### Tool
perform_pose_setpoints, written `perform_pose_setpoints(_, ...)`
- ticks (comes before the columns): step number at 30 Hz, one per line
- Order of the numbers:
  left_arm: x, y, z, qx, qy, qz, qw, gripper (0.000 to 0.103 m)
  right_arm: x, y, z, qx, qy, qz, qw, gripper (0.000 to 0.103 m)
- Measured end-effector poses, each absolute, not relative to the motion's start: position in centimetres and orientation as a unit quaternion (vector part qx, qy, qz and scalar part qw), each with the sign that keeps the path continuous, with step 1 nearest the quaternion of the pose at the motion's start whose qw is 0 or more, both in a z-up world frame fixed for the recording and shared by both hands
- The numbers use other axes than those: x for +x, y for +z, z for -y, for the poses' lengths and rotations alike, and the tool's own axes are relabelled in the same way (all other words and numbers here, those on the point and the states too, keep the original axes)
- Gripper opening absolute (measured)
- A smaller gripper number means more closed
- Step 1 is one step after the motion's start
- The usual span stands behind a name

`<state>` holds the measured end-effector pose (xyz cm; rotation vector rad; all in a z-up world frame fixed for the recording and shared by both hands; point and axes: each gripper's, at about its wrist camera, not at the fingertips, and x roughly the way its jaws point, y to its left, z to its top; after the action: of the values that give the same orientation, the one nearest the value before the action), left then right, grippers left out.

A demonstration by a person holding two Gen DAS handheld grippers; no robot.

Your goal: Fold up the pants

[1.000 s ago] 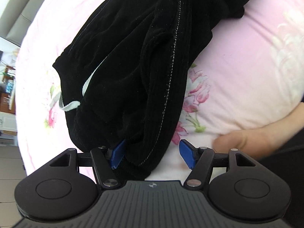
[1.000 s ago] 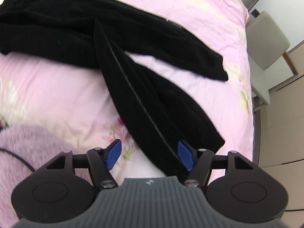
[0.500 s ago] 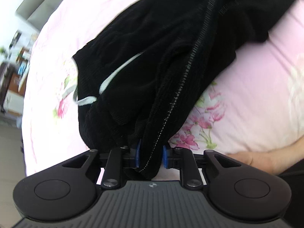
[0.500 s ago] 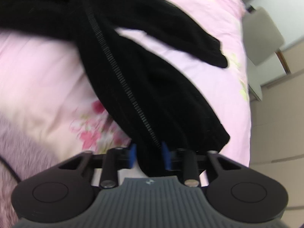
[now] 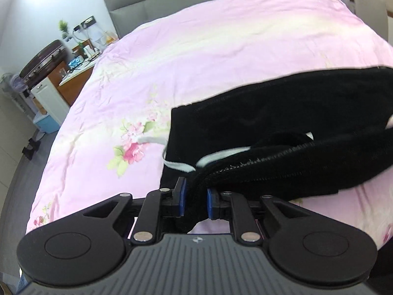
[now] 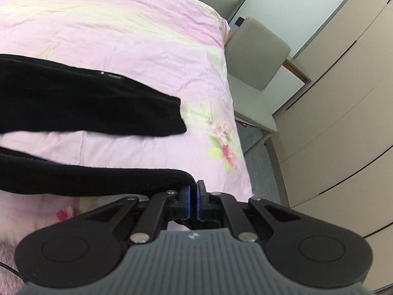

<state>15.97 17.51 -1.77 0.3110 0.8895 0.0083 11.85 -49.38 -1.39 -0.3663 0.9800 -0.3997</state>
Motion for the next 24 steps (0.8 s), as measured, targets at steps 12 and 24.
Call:
perform_pose_setpoints(12, 26.9, -0.7, -14.8, 0.195, 0.045, -0.441, 0.875, 0.018, 26.4, -3.5, 49.3, -0.246, -0.181, -0.490, 0.816, 0.000)
perform_pose_setpoints(24, 39.8, -7.9, -13.6, 0.268, 0.103, -0.482, 0.828, 0.000, 42.1, -11.3, 49.1, -0.281, -0.161, -0.531, 0.783, 0.000)
